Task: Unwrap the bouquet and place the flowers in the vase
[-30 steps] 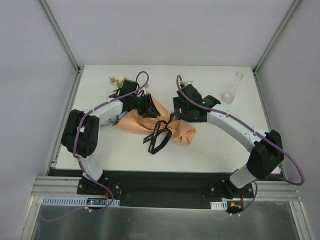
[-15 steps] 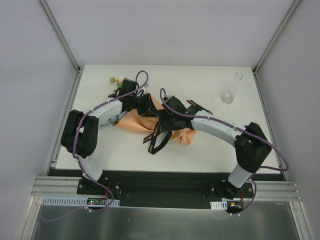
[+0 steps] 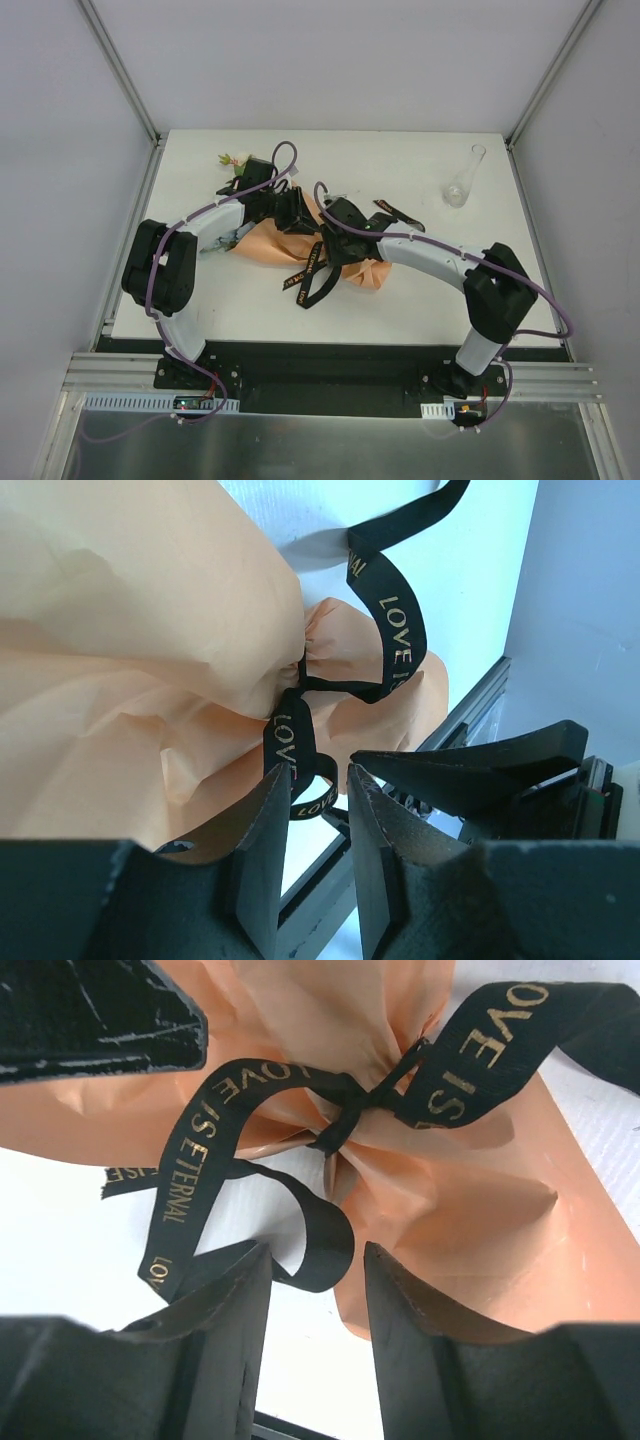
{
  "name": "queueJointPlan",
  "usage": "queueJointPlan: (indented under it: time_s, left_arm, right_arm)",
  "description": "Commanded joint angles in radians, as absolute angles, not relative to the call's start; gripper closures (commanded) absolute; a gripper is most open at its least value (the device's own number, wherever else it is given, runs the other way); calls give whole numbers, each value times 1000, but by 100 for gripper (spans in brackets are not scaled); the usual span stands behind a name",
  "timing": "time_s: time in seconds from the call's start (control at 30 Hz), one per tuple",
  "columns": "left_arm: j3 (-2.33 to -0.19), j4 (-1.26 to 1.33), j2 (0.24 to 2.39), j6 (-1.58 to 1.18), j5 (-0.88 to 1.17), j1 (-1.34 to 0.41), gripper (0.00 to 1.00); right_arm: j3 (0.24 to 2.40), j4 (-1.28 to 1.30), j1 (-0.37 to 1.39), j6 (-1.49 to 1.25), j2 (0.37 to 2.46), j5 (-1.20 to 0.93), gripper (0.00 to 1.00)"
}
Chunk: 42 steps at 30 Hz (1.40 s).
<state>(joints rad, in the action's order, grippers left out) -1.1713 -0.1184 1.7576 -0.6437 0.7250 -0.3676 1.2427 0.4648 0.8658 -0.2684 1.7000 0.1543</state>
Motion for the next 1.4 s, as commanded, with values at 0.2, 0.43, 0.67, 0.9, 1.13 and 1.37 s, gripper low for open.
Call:
queueJointPlan:
  time_s: [0.2, 0.43, 0.67, 0.9, 1.13, 1.37]
  left_arm:
    - [-1204, -130, 1755, -634, 744, -374, 71]
    - [-1204, -129, 1764, -634, 741, -368, 71]
    - [-1206, -130, 1769, -644, 749, -359, 69]
    - [-1203, -130, 1776, -641, 747, -362, 67]
    - [-1210, -130, 1815, -663, 775, -362, 81]
    - [-1223, -130, 1848, -666, 795, -362, 75]
  right_arm:
    - [1290, 474, 913, -241, 1733, 204, 90]
    - [1249, 398, 963, -241, 1665, 118, 99]
    - [1000, 172, 1003, -357, 1533, -71, 52]
    - [1023, 264, 910, -383, 1418, 141, 49]
    - [1091, 259, 853, -446, 1496, 232, 66]
    - [1074, 121, 836, -583, 1580, 271, 70]
